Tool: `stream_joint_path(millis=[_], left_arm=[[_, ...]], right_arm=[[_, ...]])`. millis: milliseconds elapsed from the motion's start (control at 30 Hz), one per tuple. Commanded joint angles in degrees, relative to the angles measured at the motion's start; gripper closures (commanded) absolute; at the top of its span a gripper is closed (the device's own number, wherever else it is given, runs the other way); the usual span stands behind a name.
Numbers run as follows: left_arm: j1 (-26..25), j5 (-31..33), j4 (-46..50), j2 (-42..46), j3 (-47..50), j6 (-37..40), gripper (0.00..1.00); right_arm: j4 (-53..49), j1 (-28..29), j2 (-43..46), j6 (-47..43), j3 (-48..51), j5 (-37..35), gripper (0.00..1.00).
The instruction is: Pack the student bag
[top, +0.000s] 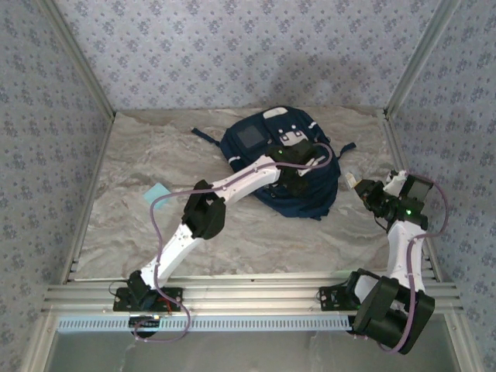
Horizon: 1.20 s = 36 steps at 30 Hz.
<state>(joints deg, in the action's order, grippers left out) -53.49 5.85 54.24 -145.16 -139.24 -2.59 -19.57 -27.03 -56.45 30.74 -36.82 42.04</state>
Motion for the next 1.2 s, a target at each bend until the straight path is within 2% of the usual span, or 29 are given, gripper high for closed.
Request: stream_joint_path(millis=[0,100,133,167,500,867,1000,1167], left_arm=[[0.6,1.5,4.0,-0.4,-2.3,1.6,0.68],[0.6,1.1,5.1,0.6,-4.0,1.3,0.87],[0.5,0.9,5.6,1.1,-4.7,1.1,0.97],[0.6,0.6,6.0,1.6,-5.2,1.0,1.00],[1.3,-3.3,7.3,7.2,-7.8,-2.4,1.00],[2.5,-8.2,6.8,10.5,-11.4,-7.8,1.00],[2.8,-10.6,5.2,10.4,-11.7,-9.5,1.00],[3.0,-14.8,4.0,10.3,-11.9,-12.0,1.00]], right_arm=[[-0.2,-0.4,1.5,-0.7,0.5,2.1,0.87],[0.0,-0.1,2.2,-0.5,0.6,2.6,0.88],[0.1,0.1,2.3,-0.4,0.8,2.6,0.88],[0.3,0.5,2.2,-0.3,0.9,2.8,0.88],[8.4,9.1,-1.4,4.8,2.2,3.1,0.88],[18.8,18.8,-8.8,11.4,1.3,-0.8,0.89],[23.5,23.2,-11.7,13.4,0.9,-5.6,0.89],[36.7,26.9,-16.9,21.1,3.5,-13.3,0.90]])
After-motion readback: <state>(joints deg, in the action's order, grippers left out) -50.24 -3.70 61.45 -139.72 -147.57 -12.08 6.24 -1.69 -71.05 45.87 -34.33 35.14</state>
